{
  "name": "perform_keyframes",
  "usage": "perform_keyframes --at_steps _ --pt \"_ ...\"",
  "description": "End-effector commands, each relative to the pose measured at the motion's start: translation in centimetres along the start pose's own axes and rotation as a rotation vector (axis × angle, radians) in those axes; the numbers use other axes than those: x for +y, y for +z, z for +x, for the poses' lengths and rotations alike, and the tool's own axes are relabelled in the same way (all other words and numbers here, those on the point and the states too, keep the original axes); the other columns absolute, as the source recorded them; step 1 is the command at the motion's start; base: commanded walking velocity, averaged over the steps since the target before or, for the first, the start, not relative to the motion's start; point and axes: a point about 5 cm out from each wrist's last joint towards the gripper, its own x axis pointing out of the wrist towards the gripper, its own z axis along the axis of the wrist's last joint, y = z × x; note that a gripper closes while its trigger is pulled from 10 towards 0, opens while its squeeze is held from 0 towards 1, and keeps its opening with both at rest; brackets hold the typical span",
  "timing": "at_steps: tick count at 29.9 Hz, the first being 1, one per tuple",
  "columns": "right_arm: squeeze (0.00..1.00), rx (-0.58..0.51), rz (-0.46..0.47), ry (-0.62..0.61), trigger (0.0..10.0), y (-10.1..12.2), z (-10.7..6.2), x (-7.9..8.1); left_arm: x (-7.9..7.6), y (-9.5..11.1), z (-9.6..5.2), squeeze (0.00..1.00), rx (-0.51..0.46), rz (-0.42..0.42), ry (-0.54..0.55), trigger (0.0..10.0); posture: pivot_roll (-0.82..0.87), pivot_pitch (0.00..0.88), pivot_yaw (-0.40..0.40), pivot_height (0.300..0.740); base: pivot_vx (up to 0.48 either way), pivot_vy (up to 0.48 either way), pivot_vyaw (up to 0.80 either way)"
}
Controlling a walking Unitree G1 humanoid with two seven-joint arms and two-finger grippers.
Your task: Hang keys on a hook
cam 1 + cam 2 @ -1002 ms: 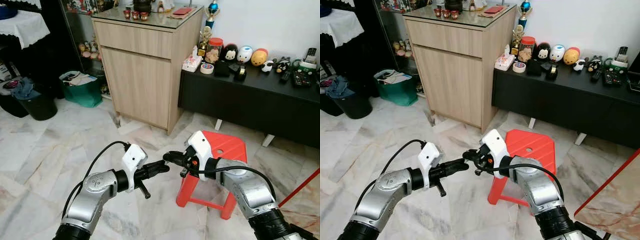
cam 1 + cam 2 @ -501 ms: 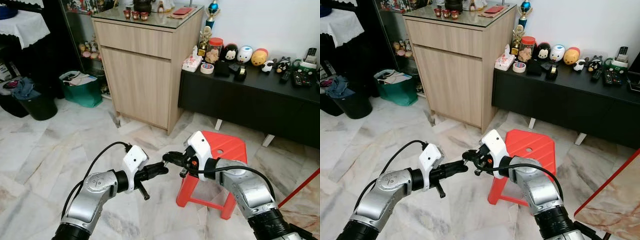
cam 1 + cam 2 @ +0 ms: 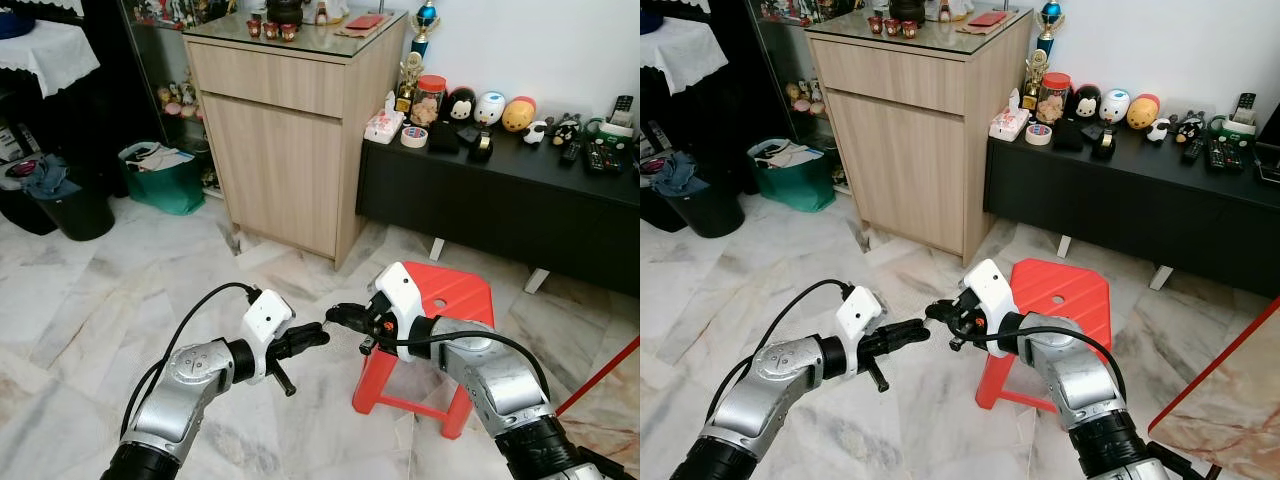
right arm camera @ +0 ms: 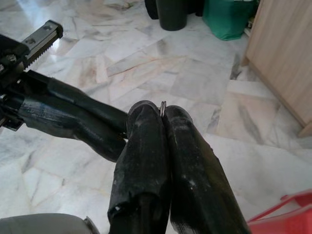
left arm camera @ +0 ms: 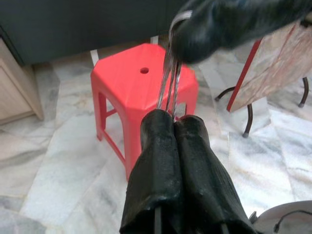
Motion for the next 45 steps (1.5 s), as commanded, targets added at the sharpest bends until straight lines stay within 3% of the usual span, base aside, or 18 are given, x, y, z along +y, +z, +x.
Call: perform_keyframes --at_steps 1,12,13,14,15,18,19,20,32,37,38,39,40,45 --pt "0.0 -0.019 -0.015 -0.012 10.0 0.74 -0.07 -0.37 0.31 -0.1 -0.15 0.0 0.01 0.009 0.009 0.0 0.06 0.015 -0.03 0.74 0.0 0.0 0.0" --pt "0.0 -0.016 -0.019 -0.02 10.0 0.67 0.0 -0.49 0.52 0.12 -0.16 0.0 -0.022 -0.002 0.025 0.0 0.06 0.013 -0.031 0.74 0.0 0.0 0.0" --pt "0.0 -0.016 -0.019 -0.02 10.0 0.66 0.0 -0.49 0.52 0.17 -0.19 0.0 -0.028 -0.004 0.024 1.4 0.06 0.012 -0.031 0.74 0.0 0.0 0.0" --pt "0.0 -0.016 -0.021 -0.02 10.0 0.67 -0.01 -0.49 0.52 0.31 -0.31 0.0 -0.042 -0.009 0.022 8.4 0.06 0.012 -0.031 0.74 0.0 0.0 0.0" --pt "0.0 -0.016 -0.022 -0.021 10.0 0.67 0.0 -0.5 0.54 0.38 -0.37 0.0 -0.051 -0.017 0.021 10.0 0.06 0.012 -0.031 0.74 0.0 0.0 0.0" --pt "0.0 -0.016 -0.022 -0.022 10.0 0.66 -0.01 -0.53 0.53 0.59 -0.44 0.0 -0.079 -0.05 0.011 10.0 0.06 0.012 -0.031 0.74 0.0 0.0 0.0" --pt "0.0 -0.017 -0.023 -0.021 10.0 0.68 0.0 -0.53 0.56 0.75 -0.5 0.98 -0.095 -0.061 0.007 10.0 0.06 0.011 -0.031 0.74 0.0 0.0 0.0" --pt "0.0 -0.017 -0.023 -0.021 10.0 0.69 0.01 -0.53 0.57 0.8 -0.53 1.0 -0.1 -0.066 0.004 10.0 0.06 0.011 -0.031 0.74 0.0 0.0 0.0" --pt "0.0 -0.018 -0.027 -0.02 10.0 0.77 0.04 -0.57 -0.26 0.67 -0.48 1.0 -0.087 -0.102 -0.084 10.0 0.06 0.013 -0.032 0.74 0.0 0.0 0.0" --pt "0.0 -0.02 -0.028 -0.025 10.0 0.8 0.03 -0.64 -0.08 0.44 -0.47 1.0 -0.053 -0.057 -0.062 10.0 0.06 0.014 -0.032 0.74 0.0 0.0 0.0" --pt "0.0 -0.02 -0.028 -0.027 10.0 0.82 0.02 -0.66 -0.08 0.39 -0.52 0.84 -0.048 -0.057 -0.064 10.0 0.06 0.014 -0.032 0.74 0.0 0.0 0.0" --pt "0.0 -0.02 -0.028 -0.027 10.0 0.82 0.02 -0.66 -0.08 0.39 -0.52 0.84 -0.048 -0.057 -0.064 10.0 0.06 0.014 -0.032 0.74 0.0 0.0 0.0" --pt "0.0 -0.022 -0.028 -0.032 10.0 0.89 0.03 -0.72 -0.09 0.36 -0.63 0.0 -0.034 -0.053 -0.073 10.0 0.06 0.013 -0.03 0.74 0.0 0.0 0.0" --pt "0.0 -0.028 -0.029 -0.041 10.0 1.1 0.04 -0.85 -0.03 0.32 -0.86 0.0 -0.002 -0.021 -0.078 10.0 0.06 0.014 -0.031 0.74 0.0 0.0 0.0"
